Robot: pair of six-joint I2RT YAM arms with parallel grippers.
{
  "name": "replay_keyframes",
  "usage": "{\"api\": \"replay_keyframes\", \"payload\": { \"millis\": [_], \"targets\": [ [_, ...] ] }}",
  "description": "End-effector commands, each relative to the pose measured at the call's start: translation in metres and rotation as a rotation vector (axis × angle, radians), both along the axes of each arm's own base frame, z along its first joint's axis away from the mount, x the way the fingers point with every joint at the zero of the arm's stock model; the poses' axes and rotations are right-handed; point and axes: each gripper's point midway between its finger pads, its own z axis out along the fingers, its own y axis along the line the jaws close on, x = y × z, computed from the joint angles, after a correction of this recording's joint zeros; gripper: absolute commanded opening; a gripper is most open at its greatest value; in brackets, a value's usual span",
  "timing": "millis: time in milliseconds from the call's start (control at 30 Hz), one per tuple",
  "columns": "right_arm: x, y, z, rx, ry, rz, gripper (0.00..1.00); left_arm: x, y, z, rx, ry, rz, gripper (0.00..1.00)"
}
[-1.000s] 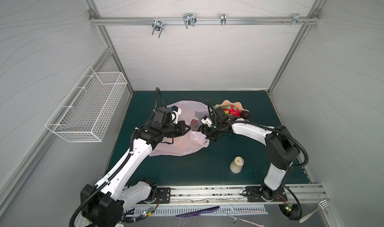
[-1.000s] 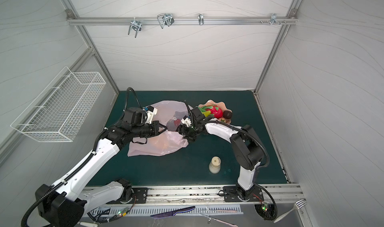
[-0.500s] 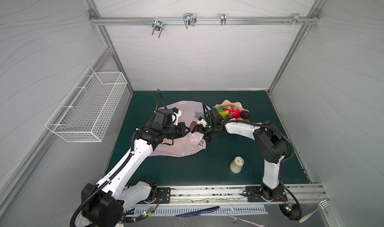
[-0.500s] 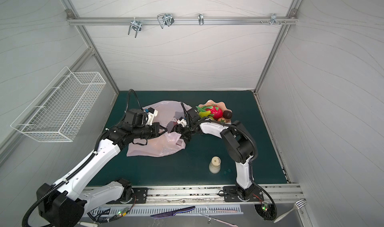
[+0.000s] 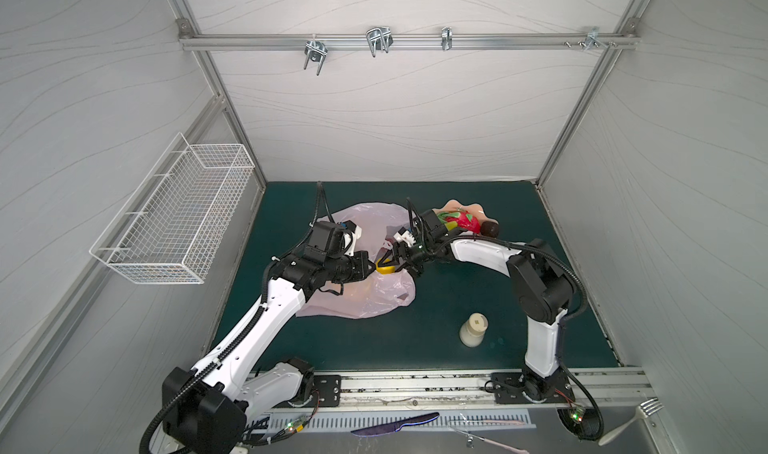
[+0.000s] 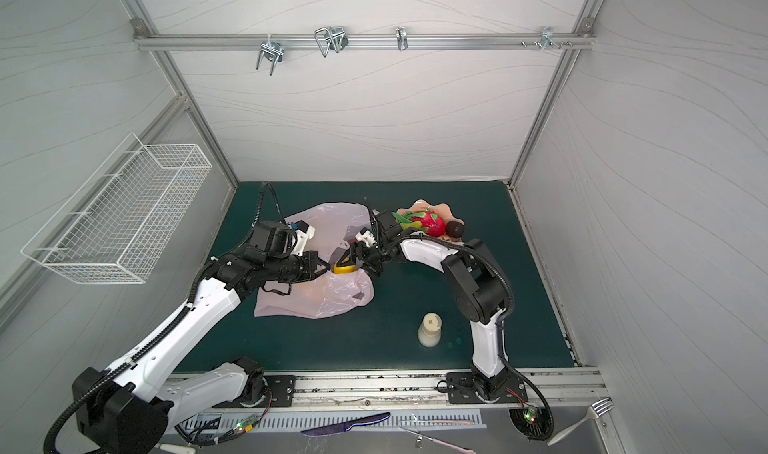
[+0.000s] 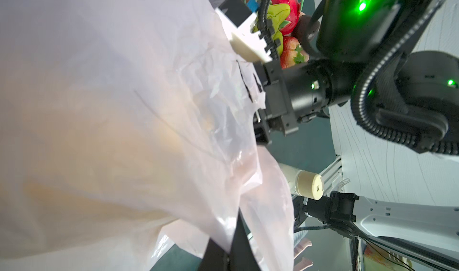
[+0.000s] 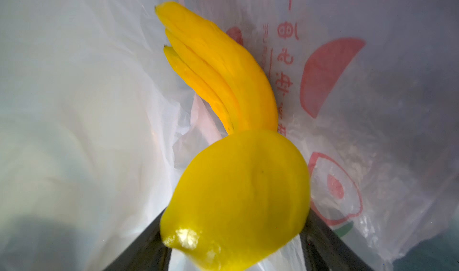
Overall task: Place the fruits into the plastic bag
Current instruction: Place the fruit in the plastic bag.
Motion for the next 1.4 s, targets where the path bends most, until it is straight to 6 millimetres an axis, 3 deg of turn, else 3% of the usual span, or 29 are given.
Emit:
{"api": "replay_keyframes", "payload": {
  "millis": [0,133,367,567,800,1167,1367],
  "targets": [
    [0.014,-0.001,-0.006,-0.016,0.004,-0.012,0.77,0.0,0.001,0.011,0.008,-0.045,-0.017,0.0],
    [0.021,0.01,-0.002,0.004,0.003,-0.006,0.77,0.0,0.002,0.01,0.011,-0.044,-0.018,0.0],
    [0.001,0.035,0.008,0.053,0.026,0.04,0.77,0.006,0.0,0.011,0.009,-0.054,-0.01,0.0],
    [-0.006,0.035,0.013,0.05,0.026,0.032,0.78,0.01,0.002,0.011,0.032,-0.06,-0.011,0.0],
    [-0.003,0.045,0.031,0.097,0.024,0.038,0.78,0.01,0.002,0.013,0.033,-0.069,-0.012,0.0],
    [-0.022,0.082,0.014,0.083,0.09,0.099,0.8,0.021,0.004,0.015,0.027,-0.087,0.016,0.0],
    [-0.033,0.099,0.008,0.086,0.118,0.136,0.88,0.024,0.007,0.015,0.025,-0.088,0.033,0.0]
  ]
}}
